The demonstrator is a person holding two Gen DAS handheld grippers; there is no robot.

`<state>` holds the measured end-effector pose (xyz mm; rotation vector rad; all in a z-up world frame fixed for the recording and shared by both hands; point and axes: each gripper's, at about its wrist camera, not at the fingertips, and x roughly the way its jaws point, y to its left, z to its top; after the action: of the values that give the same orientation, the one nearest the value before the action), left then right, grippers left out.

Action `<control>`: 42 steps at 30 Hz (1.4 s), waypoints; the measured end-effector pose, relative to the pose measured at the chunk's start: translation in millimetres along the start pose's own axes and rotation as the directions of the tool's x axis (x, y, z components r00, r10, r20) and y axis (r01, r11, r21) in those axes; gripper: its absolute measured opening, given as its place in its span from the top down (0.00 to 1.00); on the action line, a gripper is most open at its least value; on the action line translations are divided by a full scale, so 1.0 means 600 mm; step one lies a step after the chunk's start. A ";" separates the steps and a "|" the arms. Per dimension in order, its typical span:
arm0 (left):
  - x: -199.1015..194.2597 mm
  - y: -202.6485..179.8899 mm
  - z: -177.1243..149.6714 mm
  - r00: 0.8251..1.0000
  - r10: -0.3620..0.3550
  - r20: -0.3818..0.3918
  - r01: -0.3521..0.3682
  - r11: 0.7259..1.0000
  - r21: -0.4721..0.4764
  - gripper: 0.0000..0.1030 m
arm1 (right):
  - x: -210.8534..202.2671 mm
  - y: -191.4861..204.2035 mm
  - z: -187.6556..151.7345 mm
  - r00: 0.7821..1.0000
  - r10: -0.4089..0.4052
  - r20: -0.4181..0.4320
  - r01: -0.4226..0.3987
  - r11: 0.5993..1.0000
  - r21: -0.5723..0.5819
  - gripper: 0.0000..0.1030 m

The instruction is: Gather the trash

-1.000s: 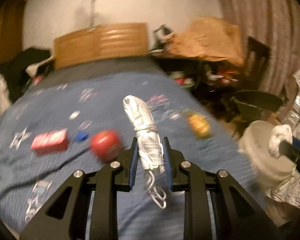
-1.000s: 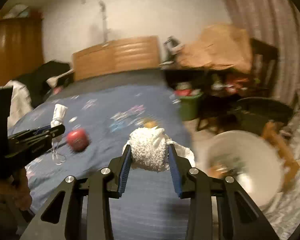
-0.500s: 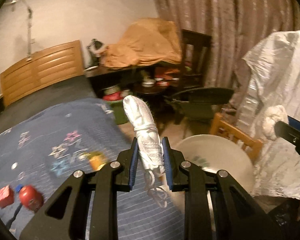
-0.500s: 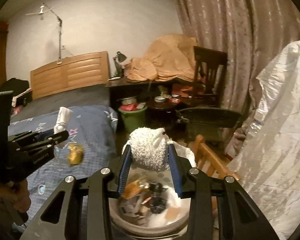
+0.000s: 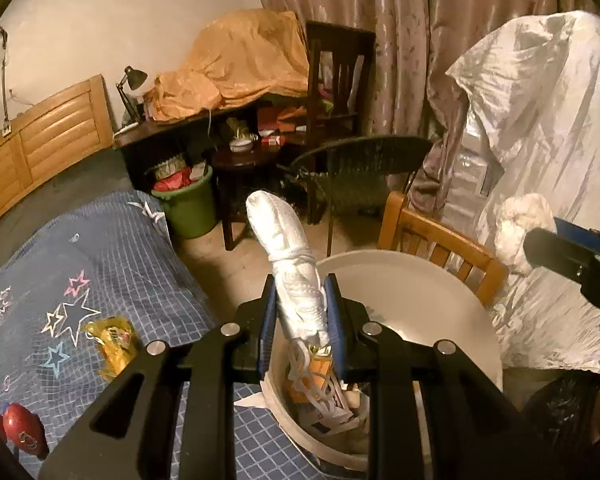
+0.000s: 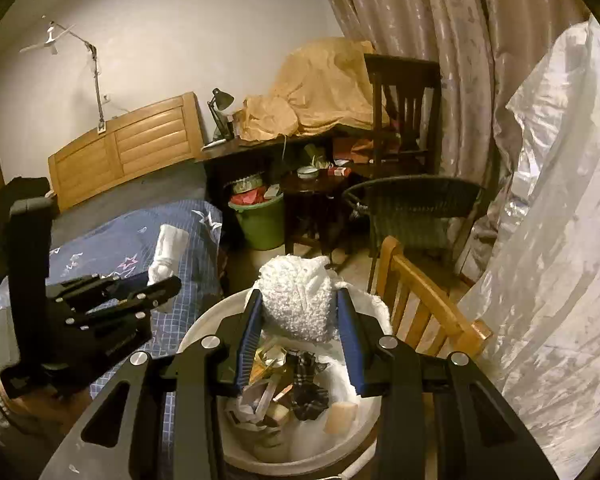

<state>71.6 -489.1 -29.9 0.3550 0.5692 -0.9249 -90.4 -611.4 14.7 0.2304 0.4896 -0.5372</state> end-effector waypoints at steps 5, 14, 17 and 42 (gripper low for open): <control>0.024 -0.004 -0.007 1.000 -0.010 -0.029 0.010 1.000 0.006 0.79 | 0.020 -0.004 -0.005 1.000 0.009 -0.008 -0.009 1.000 0.013 0.63; 0.051 -0.010 -0.019 0.997 -0.041 -0.063 0.042 0.999 0.015 0.56 | 0.050 -0.006 -0.015 0.999 0.040 -0.008 -0.040 0.999 0.037 0.40; 0.051 -0.010 -0.023 0.998 -0.033 -0.054 0.034 0.999 0.015 0.49 | 0.048 -0.007 -0.018 0.999 0.041 -0.005 -0.041 0.998 0.049 0.40; -0.133 -0.033 -0.101 0.990 -0.011 0.142 0.006 0.999 0.041 0.09 | -0.152 0.040 -0.161 0.976 -0.202 0.082 0.201 0.979 0.019 0.14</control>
<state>-1.0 -417.5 -31.5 0.3202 0.4216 -0.9628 -182.7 -519.7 -20.8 0.1678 0.4312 -0.7448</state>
